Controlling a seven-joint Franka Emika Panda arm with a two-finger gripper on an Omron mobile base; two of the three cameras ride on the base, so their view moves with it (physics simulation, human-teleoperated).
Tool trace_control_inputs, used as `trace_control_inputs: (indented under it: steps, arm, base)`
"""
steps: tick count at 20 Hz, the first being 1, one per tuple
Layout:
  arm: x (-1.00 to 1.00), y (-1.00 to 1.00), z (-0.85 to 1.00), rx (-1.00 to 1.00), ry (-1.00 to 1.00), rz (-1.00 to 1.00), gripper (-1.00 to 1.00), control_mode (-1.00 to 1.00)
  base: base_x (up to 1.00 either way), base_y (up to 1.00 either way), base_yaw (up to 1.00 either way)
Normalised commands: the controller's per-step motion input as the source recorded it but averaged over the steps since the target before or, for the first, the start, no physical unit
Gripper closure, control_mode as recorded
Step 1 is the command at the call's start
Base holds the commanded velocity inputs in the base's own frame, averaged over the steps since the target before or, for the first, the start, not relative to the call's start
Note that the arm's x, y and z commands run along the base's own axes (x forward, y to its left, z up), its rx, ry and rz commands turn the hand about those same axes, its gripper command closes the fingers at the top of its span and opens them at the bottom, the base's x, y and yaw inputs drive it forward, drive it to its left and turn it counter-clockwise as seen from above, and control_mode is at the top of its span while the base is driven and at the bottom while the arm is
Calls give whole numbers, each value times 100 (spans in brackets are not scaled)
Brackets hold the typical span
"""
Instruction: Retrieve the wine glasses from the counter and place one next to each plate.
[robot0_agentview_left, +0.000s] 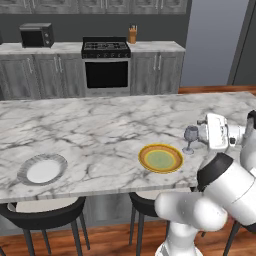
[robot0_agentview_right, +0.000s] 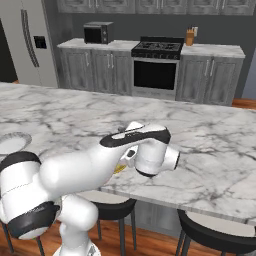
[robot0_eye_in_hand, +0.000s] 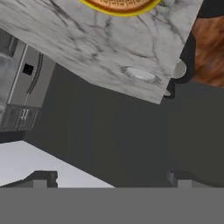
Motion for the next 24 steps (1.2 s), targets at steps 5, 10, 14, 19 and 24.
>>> trace_control_inputs:
  steps: [5,10,14,19,24]
  arm:
    - [-39,27,28,0,0,0,-100,-100]
    - [-52,5,12,0,0,0,-100,-100]
    - [-60,0,16,0,-6,0,-100,-100]
    - [-74,0,40,0,-11,0,-100,-100]
    - [-75,3,50,0,-6,0,-100,-100]
  base:
    - [0,0,0]
    - [0,0,0]
    - [0,0,0]
    - [0,0,0]
    - [0,0,0]
